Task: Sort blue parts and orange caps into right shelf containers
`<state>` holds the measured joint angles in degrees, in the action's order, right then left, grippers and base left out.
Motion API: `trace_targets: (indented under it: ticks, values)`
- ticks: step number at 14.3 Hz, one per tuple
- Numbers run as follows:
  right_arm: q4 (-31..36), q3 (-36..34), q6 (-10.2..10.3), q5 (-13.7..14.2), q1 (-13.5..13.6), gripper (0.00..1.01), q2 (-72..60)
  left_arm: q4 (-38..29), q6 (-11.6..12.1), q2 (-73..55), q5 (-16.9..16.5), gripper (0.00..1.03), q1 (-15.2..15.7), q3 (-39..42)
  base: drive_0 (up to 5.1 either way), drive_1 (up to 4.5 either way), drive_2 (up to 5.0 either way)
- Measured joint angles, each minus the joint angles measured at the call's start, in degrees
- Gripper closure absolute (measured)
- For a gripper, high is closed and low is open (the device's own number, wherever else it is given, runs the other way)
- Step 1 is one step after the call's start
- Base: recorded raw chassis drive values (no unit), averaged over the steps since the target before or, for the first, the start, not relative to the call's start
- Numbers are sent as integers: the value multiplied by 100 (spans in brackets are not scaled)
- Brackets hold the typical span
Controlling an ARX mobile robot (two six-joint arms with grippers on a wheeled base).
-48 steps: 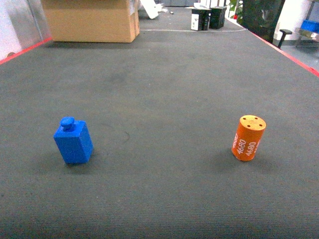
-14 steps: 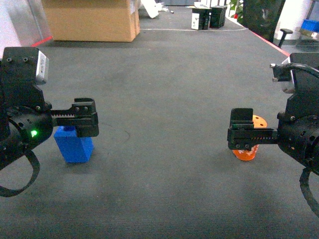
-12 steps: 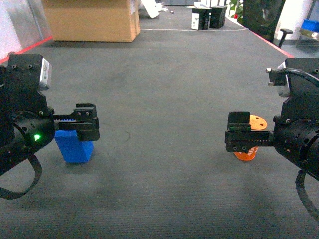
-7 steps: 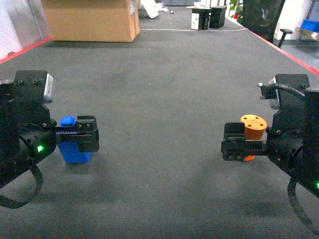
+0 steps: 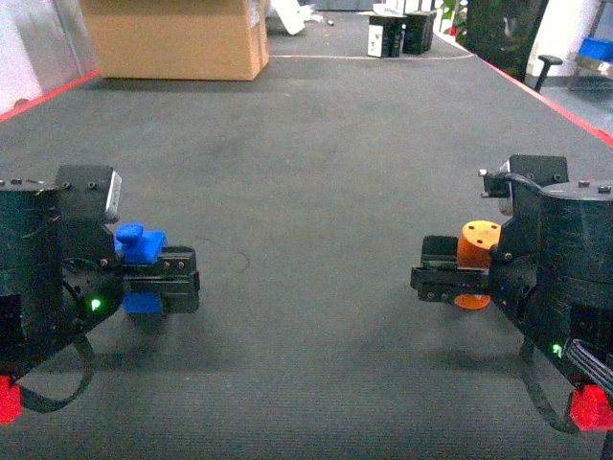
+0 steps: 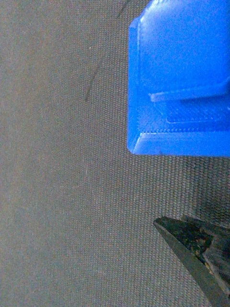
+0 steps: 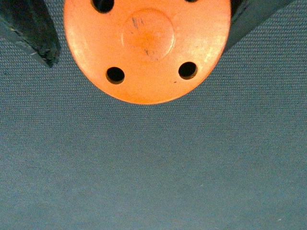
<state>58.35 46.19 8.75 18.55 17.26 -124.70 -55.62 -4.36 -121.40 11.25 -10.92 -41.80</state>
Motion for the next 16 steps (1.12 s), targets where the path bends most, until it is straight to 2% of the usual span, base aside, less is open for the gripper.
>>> trace_targets:
  ticks: [1, 4, 6, 7, 10, 12, 14, 15, 16]
  values:
    - [-4, 17, 0, 31, 0, 24, -39, 9, -20, -13, 4, 5, 0, -2, 0, 0, 0]
    - [20, 31, 0, 35, 44, 55, -57, -120, -22, -24, 7, 35, 0, -2, 0, 0, 0]
    - [44, 15, 0, 33, 46, 57, -57, -212, -22, -33, 17, 55, 0, 7, 0, 0, 0]
    - [72, -22, 0, 11, 55, 57, -46, -289, -24, -35, 31, 60, 0, 24, 0, 0, 0]
    - [94, -323, 0, -13, 68, 57, 282, -424, -76, -2, 125, 61, 0, 190, 0, 0, 0]
    - [122, -789, 24, -74, -20, 57, 968, -643, -149, 468, 164, 61, 26, 623, 0, 0, 0]
    - [-162, -1458, 15, -90, -251, 57, 2013, -1073, -59, 1445, 278, 61, 109, 1207, 0, 0, 0]
    - [-422, -2236, -74, -179, -498, 57, 3383, -876, -63, 2758, 409, 61, 319, 1899, 0, 0, 0]
    - [-1351, -2981, -92, -431, -789, 57, 5578, 57, -114, 4944, 713, 61, 415, 2721, 0, 0, 0]
